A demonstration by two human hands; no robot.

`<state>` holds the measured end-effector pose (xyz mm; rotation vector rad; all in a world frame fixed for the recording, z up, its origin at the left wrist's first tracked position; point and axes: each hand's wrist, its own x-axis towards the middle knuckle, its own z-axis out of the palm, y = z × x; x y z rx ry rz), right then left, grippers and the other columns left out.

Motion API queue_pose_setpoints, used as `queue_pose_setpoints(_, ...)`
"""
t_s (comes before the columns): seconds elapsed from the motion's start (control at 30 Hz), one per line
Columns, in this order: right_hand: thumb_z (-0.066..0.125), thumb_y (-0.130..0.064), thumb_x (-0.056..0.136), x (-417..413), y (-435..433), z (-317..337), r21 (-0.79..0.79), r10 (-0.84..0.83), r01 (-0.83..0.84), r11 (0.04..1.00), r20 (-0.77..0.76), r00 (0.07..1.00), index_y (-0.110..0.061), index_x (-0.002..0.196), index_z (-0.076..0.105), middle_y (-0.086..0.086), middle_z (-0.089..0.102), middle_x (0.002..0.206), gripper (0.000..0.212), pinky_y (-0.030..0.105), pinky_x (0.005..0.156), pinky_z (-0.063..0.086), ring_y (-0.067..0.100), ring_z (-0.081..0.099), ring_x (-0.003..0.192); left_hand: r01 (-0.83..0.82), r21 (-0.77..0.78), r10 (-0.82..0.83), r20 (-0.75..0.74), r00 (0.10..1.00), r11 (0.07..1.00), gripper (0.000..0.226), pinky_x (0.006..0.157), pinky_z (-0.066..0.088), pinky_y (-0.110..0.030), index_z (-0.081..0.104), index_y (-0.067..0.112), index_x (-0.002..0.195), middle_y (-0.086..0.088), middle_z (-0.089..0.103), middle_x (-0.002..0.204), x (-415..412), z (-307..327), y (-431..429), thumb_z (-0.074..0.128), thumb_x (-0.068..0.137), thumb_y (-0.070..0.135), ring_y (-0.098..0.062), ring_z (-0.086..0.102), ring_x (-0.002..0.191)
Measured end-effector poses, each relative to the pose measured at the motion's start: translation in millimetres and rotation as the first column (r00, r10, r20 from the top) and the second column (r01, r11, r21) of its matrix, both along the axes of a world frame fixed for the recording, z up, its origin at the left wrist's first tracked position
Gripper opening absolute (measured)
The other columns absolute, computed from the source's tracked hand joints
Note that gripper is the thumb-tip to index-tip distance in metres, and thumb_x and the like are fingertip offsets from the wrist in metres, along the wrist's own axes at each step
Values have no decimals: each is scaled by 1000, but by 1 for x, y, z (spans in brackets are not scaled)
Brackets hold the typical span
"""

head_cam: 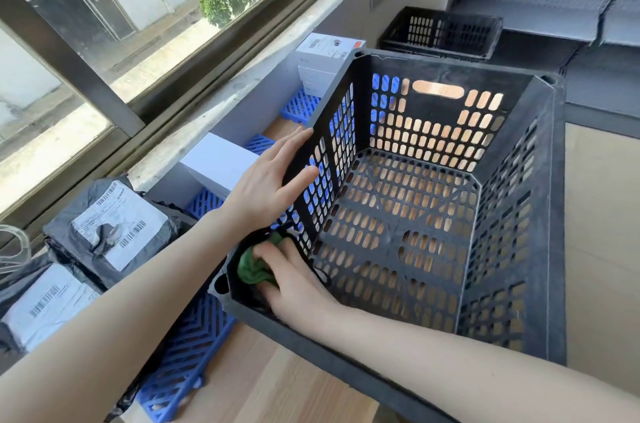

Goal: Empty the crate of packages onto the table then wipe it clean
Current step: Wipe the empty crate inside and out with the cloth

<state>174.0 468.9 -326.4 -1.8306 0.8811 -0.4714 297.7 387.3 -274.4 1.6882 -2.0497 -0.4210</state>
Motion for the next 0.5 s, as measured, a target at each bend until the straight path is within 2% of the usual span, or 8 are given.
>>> queue_pose_setpoints(0.07,50,-12,91,-1,-1,0,-100,67,-62,993,52,996,-32,121,43,1,38,117,37,35,95,41,29,49,107,3,-9,-3,-6,1000,1000,67,114,23,-23,27,32,151,11,30,157,0,0,0,31,92,64,-3,26,144)
queue_pose_setpoints(0.13,48,-14,93,-1,-4,-4,-193,127,-115,974,53,990,-34,119,41,2,37,111,34,37,89,44,33,51,98,-3,-9,3,-11,1000,1000,67,111,21,-19,28,31,151,12,31,157,0,1,0,31,92,63,-2,27,143)
queue_pose_setpoints(0.27,48,-10,89,0,-7,-25,-291,159,-154,944,-4,987,-26,118,47,9,44,114,33,44,85,49,37,53,101,-8,-1,8,-14,1000,1000,66,107,19,-12,27,34,151,13,31,157,0,1,0,31,92,63,-1,28,141)
queue_pose_setpoints(0.4,43,-13,89,0,-6,-39,-280,197,-209,937,-71,978,-25,122,46,12,46,116,36,45,76,51,39,54,96,-12,4,12,-12,1000,1000,66,105,17,-7,27,33,152,13,31,156,1,2,0,31,93,63,7,27,136)
queue_pose_setpoints(0.5,37,-30,91,-7,-8,-37,-233,225,-249,940,-124,966,-34,127,37,8,43,122,36,48,85,49,40,53,103,0,9,0,-3,1000,1000,66,105,14,-3,26,33,152,14,31,156,0,2,0,31,93,63,4,28,139)
